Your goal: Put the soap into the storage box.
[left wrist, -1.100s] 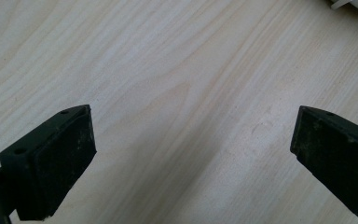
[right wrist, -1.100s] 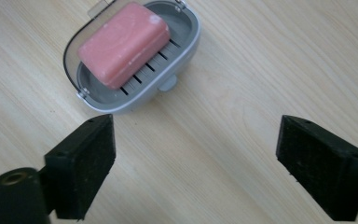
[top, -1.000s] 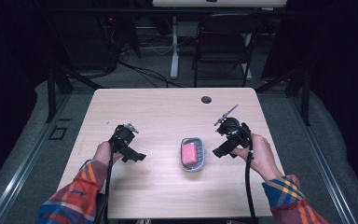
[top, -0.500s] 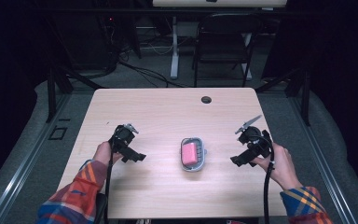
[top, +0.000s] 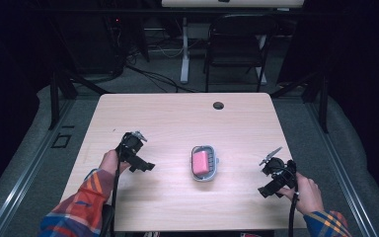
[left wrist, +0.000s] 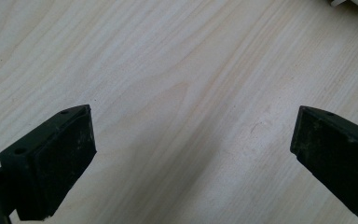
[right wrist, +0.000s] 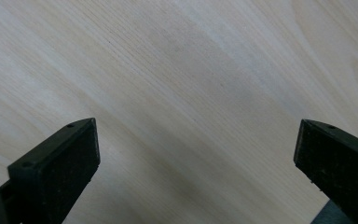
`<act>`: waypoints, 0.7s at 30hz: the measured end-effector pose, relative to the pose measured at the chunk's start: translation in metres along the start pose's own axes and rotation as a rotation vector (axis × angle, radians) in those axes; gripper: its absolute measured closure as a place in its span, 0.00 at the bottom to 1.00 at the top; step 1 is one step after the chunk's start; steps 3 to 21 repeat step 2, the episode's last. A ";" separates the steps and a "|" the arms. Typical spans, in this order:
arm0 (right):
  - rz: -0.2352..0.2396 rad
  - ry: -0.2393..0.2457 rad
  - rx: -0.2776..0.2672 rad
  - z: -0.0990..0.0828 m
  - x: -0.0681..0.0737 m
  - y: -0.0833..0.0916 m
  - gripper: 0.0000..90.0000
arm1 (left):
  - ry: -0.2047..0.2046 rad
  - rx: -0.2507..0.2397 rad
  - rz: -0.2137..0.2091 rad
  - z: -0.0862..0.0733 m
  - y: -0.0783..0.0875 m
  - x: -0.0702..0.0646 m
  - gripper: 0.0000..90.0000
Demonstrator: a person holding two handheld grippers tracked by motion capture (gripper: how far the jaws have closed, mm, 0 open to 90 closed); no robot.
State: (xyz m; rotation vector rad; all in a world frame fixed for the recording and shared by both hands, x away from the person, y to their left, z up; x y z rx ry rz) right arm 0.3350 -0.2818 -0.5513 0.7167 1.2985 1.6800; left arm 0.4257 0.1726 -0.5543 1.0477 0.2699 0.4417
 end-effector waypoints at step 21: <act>-0.041 0.054 0.035 0.002 -0.001 0.003 0.01 | -0.002 -0.002 -0.002 0.000 0.000 0.000 0.00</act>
Point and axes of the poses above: each handheld gripper's, and its own axes: y roughly backward along the jaws, z roughly out of its top, x roughly to its left, the point moved 3 cm from there along -y, roughly forward along the jaws, and after that the axes turned 12 degrees about -y, right-handed, at the moved point
